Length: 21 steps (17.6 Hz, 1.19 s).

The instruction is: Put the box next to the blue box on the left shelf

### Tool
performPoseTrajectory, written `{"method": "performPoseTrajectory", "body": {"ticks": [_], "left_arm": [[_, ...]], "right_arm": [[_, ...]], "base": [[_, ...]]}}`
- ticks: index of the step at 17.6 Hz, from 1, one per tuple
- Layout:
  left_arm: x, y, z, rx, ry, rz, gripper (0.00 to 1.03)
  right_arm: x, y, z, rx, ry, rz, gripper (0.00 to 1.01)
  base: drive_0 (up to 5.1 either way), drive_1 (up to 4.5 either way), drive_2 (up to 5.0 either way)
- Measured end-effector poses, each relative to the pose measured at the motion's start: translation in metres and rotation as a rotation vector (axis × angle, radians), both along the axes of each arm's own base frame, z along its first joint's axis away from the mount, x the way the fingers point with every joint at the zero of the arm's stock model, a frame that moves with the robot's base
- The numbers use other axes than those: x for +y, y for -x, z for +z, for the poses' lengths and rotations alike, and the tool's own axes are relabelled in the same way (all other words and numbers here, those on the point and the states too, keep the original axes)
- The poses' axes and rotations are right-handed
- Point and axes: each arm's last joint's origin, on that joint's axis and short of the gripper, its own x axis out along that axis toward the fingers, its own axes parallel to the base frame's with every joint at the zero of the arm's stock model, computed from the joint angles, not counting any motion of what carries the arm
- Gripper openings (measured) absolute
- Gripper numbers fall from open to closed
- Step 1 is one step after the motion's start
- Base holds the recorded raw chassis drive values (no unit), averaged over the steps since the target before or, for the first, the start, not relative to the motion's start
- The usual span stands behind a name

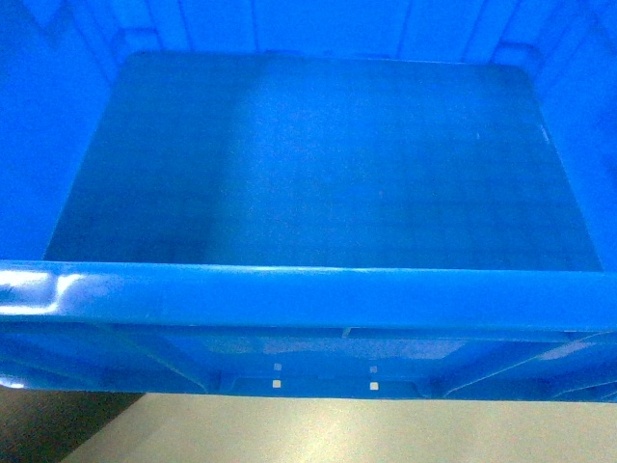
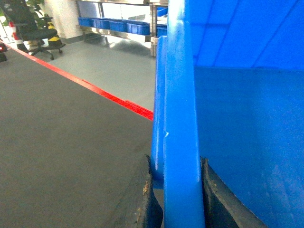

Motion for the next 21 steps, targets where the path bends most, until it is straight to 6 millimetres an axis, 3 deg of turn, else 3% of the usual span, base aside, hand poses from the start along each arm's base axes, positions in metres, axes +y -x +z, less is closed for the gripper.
{"method": "performPoseTrajectory", "body": {"ticks": [21], "left_arm": [[0.0, 0.0, -0.0001, 0.0, 0.0, -0.001, 0.18]], "right_arm": [[0.0, 0.0, 0.0, 0.0, 0.001, -0.001, 0.09]], "base": [[-1.6, -1.61, -1.6]]}}
